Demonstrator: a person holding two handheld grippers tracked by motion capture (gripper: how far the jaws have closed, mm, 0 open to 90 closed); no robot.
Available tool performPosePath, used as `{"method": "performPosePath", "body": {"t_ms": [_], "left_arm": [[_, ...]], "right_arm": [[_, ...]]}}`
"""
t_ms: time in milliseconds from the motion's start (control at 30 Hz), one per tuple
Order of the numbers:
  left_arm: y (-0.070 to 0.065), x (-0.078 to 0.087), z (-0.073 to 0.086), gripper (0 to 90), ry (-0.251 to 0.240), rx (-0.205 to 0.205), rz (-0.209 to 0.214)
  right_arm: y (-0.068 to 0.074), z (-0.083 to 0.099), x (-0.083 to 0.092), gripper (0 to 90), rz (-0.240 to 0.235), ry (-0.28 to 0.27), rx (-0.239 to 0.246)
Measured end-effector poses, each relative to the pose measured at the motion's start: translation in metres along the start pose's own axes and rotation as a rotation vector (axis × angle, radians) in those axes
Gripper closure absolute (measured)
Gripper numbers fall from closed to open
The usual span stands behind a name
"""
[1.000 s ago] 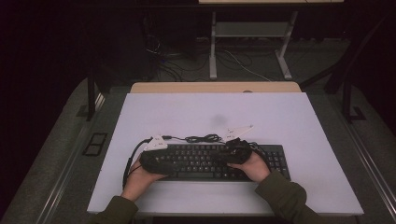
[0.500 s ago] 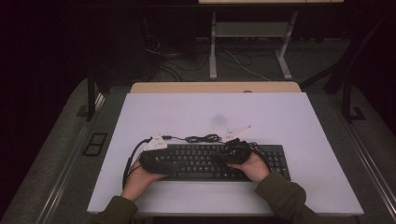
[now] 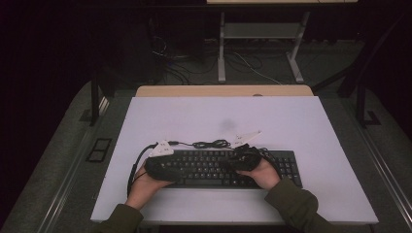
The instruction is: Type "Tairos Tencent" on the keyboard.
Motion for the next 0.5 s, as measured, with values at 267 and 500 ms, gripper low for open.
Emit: {"method": "performPosePath", "body": {"t_ms": [267,500], "left_arm": [[0.0004,0.0012,-0.0007,26.5,-0.002,-0.003,0.0],[0.0002,0.0031,-0.0016,26.7,-0.006,0.003,-0.003]], "right_arm": [[-0.0011,-0.0023,0.0039,87.2,-0.019,-0.036,-0.019],[-0.0029,-0.0045,0.008,68.6,-0.019,-0.073,-0.034]]}}
Point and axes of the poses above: each handheld gripper's, and its own axes: x roughly backward along the jaws, z roughly out of its underside, y roughly to its left, the point moved 3 cm from there along -x, roughly forward along the jaws, and after that the axes turned 2 degrees about -y, right-handed, at the moved point
